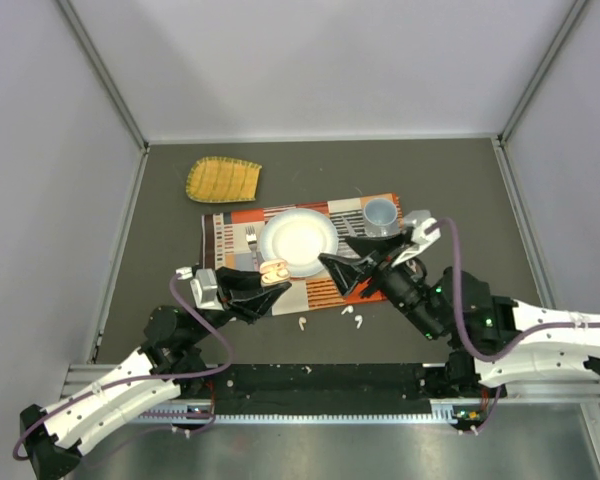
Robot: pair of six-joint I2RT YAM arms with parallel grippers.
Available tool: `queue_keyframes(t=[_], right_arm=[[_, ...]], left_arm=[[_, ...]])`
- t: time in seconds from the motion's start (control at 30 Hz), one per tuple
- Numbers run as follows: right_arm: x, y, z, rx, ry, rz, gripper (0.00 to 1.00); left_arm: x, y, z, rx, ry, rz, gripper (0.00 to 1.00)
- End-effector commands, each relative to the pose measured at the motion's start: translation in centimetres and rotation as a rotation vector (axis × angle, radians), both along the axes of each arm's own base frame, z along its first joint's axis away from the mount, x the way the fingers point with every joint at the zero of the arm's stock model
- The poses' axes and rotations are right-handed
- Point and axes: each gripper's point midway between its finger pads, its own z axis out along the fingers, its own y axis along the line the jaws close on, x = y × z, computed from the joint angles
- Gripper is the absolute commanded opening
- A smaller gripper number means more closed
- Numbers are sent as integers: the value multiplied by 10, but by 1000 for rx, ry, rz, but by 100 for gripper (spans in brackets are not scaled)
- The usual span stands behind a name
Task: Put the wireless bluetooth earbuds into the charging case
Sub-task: Adjust the right earbud in the right side groove of the charging case.
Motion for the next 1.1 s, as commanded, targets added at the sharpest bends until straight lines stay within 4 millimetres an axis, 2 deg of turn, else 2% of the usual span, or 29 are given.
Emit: queue_keyframes(t=[0.0,0.03,0.1,0.2,0.27,1.07], right_arm=[[-9,32,-18,-89,39,92,62],[-12,37,-19,-97,40,110,54],[-19,51,-21,-115,45,167,49],[-25,62,-20,-117,48,213,41],[-27,68,-21,-122,52,228,33],[-22,82,-33,-168,57,209,27]], left_arm=[[-3,5,23,-60,-54,5,0],[-4,5,23,-61,-55,3,0],[-3,5,23,-59,-55,4,0],[-4,5,23,-59,-56,3,0],[-3,5,22,-57,-53,4,0],[-8,2,26,-55,-78,-24,0]])
